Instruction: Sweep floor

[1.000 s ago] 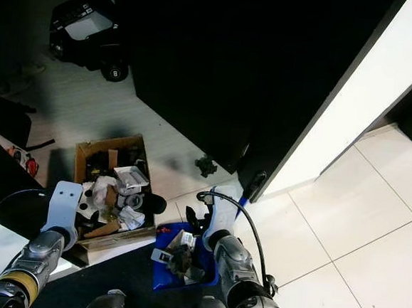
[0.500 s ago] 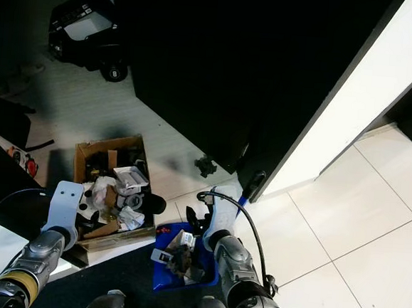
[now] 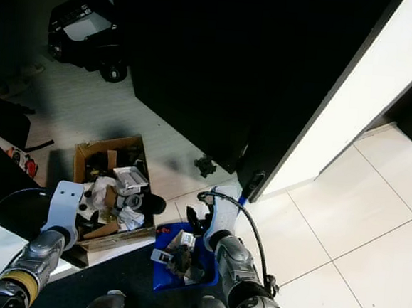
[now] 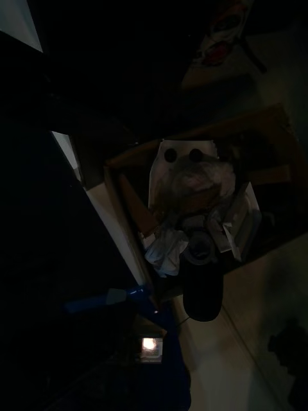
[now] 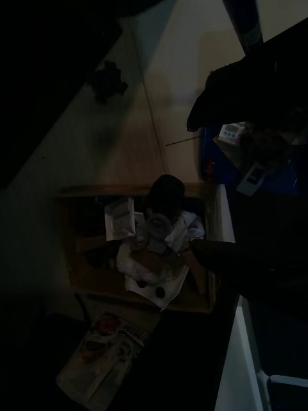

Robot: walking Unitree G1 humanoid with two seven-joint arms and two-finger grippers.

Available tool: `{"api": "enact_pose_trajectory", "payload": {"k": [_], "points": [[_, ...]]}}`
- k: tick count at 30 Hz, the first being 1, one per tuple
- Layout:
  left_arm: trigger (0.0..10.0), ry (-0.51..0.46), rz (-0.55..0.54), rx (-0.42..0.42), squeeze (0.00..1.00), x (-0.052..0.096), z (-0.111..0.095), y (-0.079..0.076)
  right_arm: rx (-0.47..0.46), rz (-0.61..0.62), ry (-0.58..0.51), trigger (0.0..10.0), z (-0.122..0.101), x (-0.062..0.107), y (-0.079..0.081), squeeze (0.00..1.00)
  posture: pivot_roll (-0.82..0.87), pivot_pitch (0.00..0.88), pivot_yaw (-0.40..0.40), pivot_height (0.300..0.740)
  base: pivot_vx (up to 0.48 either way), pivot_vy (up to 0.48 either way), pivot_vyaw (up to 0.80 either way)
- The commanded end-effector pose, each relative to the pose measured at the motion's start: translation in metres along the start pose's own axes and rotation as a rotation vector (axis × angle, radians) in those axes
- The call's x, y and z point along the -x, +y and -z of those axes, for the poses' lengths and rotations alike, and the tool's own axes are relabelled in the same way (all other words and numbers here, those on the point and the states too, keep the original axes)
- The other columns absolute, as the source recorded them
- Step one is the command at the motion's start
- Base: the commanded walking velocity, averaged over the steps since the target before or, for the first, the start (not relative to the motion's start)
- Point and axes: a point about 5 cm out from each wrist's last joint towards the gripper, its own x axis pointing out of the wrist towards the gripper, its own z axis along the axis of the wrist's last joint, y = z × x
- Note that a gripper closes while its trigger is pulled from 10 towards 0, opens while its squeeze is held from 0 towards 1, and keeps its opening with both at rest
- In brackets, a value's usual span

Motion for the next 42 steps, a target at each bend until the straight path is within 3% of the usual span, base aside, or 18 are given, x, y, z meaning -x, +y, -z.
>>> {"api": "enact_pose_trajectory", "payload": {"k": [1, 42], "points": [[10.0, 0.034, -0.001, -0.002, 0.00, 0.0016, 0.0068, 0.0002, -0.012, 0.008, 0.012, 10.0, 0.0043, 0.0021, -0.0017, 0.00, -0.10, 0.104, 0.005, 0.740, 0.000, 0.000, 0.00], [10.0, 0.034, -0.002, -0.001, 0.00, 0.0014, 0.0066, 0.0005, -0.011, 0.008, 0.007, 10.0, 0.0040, 0.0021, -0.0015, 0.00, -0.11, 0.110, 0.011, 0.740, 0.000, 0.000, 0.00]]}}
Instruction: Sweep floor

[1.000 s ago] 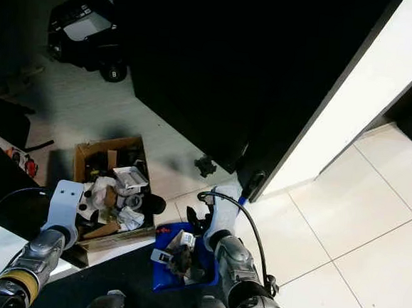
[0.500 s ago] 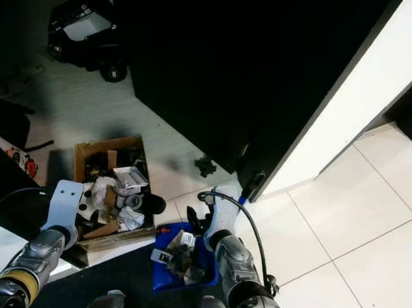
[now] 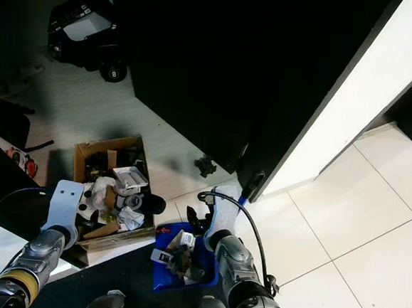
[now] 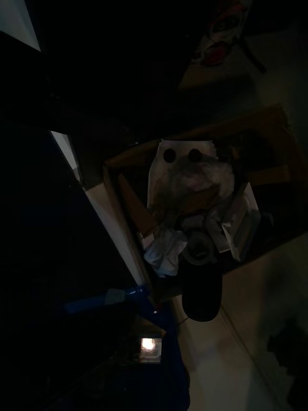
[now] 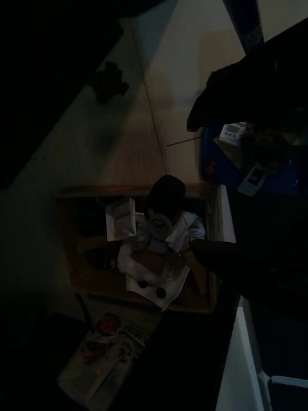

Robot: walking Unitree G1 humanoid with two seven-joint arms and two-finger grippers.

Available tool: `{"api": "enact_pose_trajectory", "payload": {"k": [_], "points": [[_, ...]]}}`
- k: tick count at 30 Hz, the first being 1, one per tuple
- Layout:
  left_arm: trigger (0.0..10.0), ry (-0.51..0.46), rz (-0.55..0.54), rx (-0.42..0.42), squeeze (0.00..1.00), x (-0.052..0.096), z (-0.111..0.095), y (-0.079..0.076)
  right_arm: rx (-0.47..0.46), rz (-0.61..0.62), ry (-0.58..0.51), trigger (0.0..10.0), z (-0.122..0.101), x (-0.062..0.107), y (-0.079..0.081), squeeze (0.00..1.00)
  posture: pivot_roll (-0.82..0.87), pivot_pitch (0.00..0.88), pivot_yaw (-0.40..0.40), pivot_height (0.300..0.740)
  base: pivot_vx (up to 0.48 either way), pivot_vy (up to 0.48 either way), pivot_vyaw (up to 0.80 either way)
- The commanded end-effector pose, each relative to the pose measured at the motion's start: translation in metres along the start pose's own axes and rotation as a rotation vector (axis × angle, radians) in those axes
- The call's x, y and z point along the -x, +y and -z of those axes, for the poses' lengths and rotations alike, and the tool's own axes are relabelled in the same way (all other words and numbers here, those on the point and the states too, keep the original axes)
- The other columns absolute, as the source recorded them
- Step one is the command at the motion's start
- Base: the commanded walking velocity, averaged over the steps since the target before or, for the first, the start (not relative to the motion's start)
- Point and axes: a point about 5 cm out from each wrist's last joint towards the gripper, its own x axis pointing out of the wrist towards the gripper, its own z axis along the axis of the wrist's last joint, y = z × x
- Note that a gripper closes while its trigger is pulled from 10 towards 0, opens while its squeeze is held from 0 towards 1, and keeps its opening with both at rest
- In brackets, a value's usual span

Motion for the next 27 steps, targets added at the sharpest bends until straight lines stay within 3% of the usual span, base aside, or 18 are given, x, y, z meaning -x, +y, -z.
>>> {"api": "enact_pose_trajectory", "payload": {"k": [1, 27], "points": [[10.0, 0.036, -0.001, -0.002, 0.00, 0.0020, 0.0077, 0.0005, -0.013, 0.008, 0.010, 10.0, 0.0044, 0.0021, -0.0013, 0.00, -0.11, 0.110, 0.011, 0.740, 0.000, 0.000, 0.00], [10.0, 0.036, -0.002, -0.002, 0.00, 0.0025, 0.0088, 0.0003, -0.013, 0.010, 0.010, 10.0, 0.0054, 0.0030, -0.0018, 0.00, -0.11, 0.112, 0.012, 0.740, 0.000, 0.000, 0.00]]}}
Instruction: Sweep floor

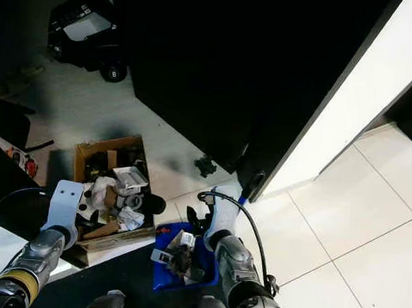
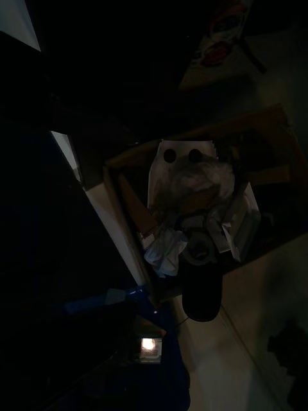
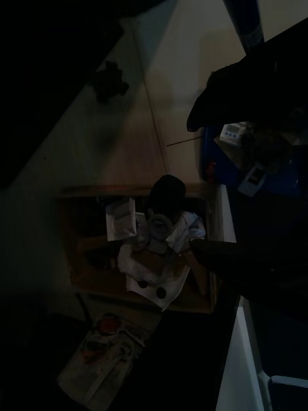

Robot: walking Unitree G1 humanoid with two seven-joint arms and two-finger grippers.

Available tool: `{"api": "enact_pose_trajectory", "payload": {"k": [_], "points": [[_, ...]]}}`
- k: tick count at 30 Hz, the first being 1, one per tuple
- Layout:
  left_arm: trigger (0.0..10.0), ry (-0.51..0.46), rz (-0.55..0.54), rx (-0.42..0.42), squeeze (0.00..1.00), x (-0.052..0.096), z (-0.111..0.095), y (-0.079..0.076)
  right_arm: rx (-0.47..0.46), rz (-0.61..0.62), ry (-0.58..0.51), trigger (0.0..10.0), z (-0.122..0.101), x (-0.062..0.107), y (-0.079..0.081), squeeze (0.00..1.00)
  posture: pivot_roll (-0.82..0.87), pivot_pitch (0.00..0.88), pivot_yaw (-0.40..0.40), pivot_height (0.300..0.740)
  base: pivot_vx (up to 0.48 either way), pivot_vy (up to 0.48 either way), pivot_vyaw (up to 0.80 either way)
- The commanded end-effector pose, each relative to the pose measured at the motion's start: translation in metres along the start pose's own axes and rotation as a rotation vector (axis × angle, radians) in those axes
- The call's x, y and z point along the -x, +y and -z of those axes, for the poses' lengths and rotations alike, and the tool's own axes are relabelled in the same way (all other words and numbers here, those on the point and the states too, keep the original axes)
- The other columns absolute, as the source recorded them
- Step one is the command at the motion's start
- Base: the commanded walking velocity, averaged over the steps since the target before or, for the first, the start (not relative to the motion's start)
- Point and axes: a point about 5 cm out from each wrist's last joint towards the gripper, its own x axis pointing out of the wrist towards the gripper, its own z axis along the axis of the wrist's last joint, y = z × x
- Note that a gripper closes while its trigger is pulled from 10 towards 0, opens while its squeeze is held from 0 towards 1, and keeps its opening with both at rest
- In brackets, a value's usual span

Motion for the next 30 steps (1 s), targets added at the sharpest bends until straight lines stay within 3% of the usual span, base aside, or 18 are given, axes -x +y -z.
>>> {"api": "enact_pose_trajectory", "payload": {"k": [1, 30], "points": [[10.0, 0.035, -0.001, -0.001, 0.00, 0.0025, 0.0088, 0.0002, -0.013, 0.010, 0.011, 10.0, 0.0055, 0.0030, -0.0019, 0.00, -0.11, 0.112, 0.012, 0.740, 0.000, 0.000, 0.00], [10.0, 0.038, 0.002, 0.002, 0.00, 0.0031, 0.0104, -0.0011, -0.017, 0.010, 0.013, 10.0, 0.0069, 0.0042, -0.0029, 0.00, -0.10, 0.114, 0.010, 0.740, 0.000, 0.000, 0.00]]}}
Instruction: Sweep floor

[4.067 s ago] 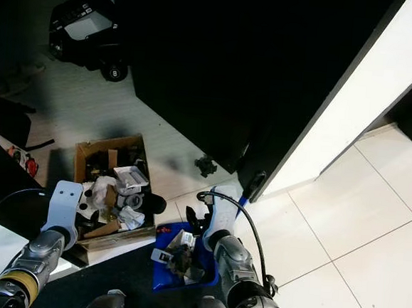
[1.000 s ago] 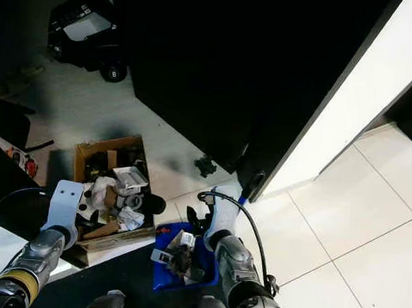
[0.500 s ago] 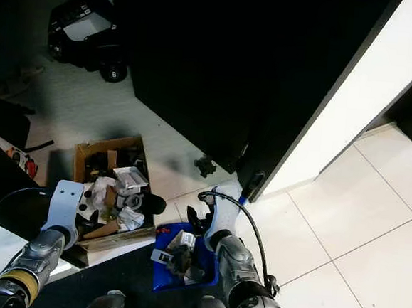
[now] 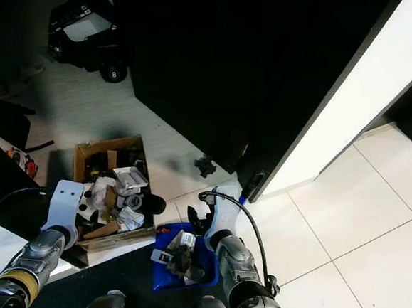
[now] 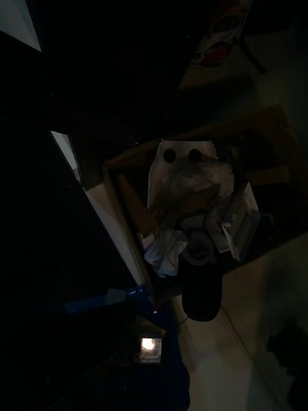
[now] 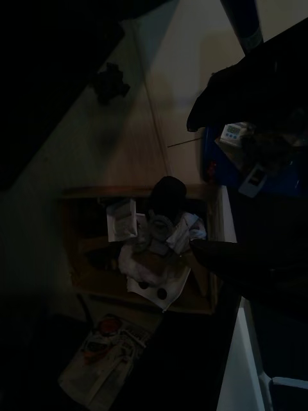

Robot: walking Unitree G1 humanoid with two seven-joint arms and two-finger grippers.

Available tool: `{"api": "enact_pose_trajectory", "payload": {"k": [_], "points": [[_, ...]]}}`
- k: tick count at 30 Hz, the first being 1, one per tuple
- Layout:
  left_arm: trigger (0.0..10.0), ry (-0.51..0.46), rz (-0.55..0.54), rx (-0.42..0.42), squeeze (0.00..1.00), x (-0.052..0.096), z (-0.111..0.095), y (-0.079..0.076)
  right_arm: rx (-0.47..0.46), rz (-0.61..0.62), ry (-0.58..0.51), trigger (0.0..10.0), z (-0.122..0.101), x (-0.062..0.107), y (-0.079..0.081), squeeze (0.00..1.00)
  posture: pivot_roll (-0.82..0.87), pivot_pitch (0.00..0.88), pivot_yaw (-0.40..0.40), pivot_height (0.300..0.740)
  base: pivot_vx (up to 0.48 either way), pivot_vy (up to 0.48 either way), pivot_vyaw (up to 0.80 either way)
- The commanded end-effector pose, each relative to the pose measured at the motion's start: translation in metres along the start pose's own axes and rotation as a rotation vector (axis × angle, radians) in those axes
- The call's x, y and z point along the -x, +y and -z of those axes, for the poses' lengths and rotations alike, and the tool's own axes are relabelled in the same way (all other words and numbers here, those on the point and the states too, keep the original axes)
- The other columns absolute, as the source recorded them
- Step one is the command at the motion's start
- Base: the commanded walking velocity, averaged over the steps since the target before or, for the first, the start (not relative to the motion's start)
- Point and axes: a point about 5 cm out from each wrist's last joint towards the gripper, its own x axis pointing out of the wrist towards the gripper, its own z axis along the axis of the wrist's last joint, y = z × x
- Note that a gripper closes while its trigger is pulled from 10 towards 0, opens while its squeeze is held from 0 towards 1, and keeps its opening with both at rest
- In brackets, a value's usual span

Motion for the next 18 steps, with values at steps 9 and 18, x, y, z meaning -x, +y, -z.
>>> {"api": "enact_pose_trajectory", "payload": {"k": [9, 18], "points": [[10.0, 0.038, 0.000, 0.002, 0.00, 0.0034, 0.0109, -0.0011, -0.018, 0.003, 0.018, 10.0, 0.0079, 0.0039, -0.0010, 0.00, -0.10, 0.107, 0.003, 0.740, 0.000, 0.000, 0.00], [10.0, 0.040, -0.002, 0.001, 0.00, 0.0026, 0.0096, -0.0005, -0.019, 0.002, 0.016, 10.0, 0.0063, 0.0028, -0.0005, 0.00, -0.10, 0.106, 0.007, 0.740, 0.000, 0.000, 0.00]]}}
